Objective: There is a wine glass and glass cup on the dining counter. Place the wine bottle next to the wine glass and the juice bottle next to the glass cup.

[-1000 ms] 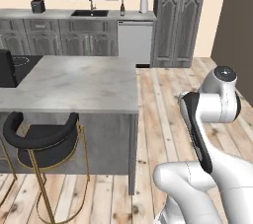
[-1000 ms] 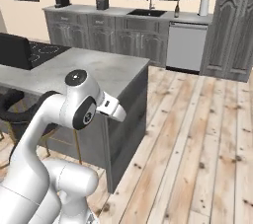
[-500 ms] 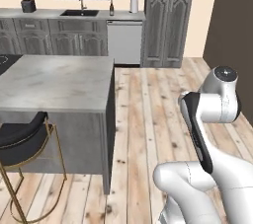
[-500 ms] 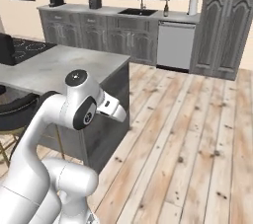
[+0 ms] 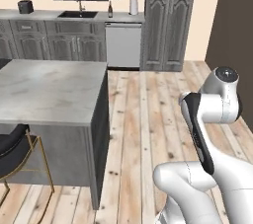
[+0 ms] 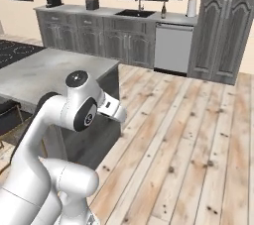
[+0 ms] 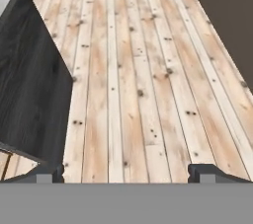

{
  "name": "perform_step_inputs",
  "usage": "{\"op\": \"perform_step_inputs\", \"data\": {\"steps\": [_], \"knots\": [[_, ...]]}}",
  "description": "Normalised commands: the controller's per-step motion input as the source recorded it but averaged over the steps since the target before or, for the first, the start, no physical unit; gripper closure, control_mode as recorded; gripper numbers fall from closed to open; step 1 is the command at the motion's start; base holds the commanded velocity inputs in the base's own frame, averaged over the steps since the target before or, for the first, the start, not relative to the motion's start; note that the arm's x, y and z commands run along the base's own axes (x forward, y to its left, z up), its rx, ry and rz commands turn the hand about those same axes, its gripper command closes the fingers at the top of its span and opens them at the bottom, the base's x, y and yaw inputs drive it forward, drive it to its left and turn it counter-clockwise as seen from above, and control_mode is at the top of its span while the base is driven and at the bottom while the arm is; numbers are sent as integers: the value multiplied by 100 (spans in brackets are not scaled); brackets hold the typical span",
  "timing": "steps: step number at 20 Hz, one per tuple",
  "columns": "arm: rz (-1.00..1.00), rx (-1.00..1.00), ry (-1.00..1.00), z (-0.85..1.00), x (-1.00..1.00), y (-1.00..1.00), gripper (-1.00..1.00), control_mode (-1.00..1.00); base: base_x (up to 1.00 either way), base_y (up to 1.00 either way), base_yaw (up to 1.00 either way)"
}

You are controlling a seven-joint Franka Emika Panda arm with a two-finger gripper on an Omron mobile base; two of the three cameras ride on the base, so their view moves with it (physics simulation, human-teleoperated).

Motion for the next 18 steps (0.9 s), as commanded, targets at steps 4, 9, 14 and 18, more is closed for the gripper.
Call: {"op": "perform_step_inputs", "data": {"steps": [4, 9, 14, 18], "knots": [[0, 0, 0, 0, 0, 0, -100, 100, 65, -43, 0], [0, 0, 0, 0, 0, 0, -100, 100, 68, -42, 0], [0, 0, 0, 0, 0, 0, -100, 100, 69, -42, 1], [0, 0, 0, 0, 0, 0, -100, 100, 69, -42, 1]]}}
